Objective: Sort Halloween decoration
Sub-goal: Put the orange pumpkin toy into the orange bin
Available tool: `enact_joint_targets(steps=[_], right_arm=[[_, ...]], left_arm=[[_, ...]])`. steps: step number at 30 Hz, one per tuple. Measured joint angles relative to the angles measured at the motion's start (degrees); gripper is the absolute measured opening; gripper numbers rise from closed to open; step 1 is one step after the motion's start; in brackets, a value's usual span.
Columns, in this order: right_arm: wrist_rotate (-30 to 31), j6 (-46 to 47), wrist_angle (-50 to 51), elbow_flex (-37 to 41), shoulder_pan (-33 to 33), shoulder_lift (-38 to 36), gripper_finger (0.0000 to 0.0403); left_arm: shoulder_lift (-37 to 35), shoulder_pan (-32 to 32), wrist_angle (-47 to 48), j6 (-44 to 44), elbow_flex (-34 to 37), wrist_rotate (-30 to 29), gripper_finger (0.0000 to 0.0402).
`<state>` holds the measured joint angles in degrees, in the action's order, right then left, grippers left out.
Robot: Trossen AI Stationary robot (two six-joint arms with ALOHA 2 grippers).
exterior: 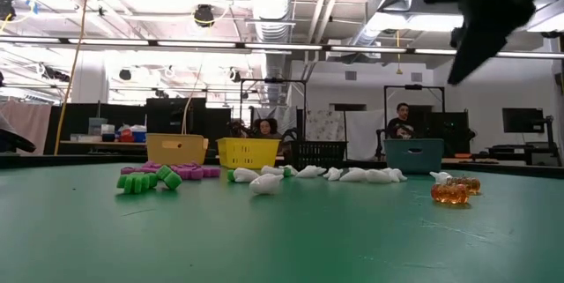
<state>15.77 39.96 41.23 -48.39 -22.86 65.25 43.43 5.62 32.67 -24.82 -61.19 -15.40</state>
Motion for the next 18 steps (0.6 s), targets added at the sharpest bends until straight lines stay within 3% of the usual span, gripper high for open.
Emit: enact_joint_targets(steps=[7, 11, 18], right_arm=[[0.71, 0.74, -5.48, 0.97, -3.5, 10.31, 0.0133], [-2.15, 0.75, -8.89, 0.97, -3.36, 16.21, 0.0138], [-5.63, 0.65, -12.76, 0.91, -3.35, 22.4, 0.0191]], left_arm=[[1.35, -0.01, 0.04, -0.04, 0.0, 0.02, 0.0231], [1.26, 0.0, 0.02, -0.07, 0.0, 0.02, 0.0232], [1.13, 0.01, 0.04, -0.06, 0.0, 0.92, 0.0231]])
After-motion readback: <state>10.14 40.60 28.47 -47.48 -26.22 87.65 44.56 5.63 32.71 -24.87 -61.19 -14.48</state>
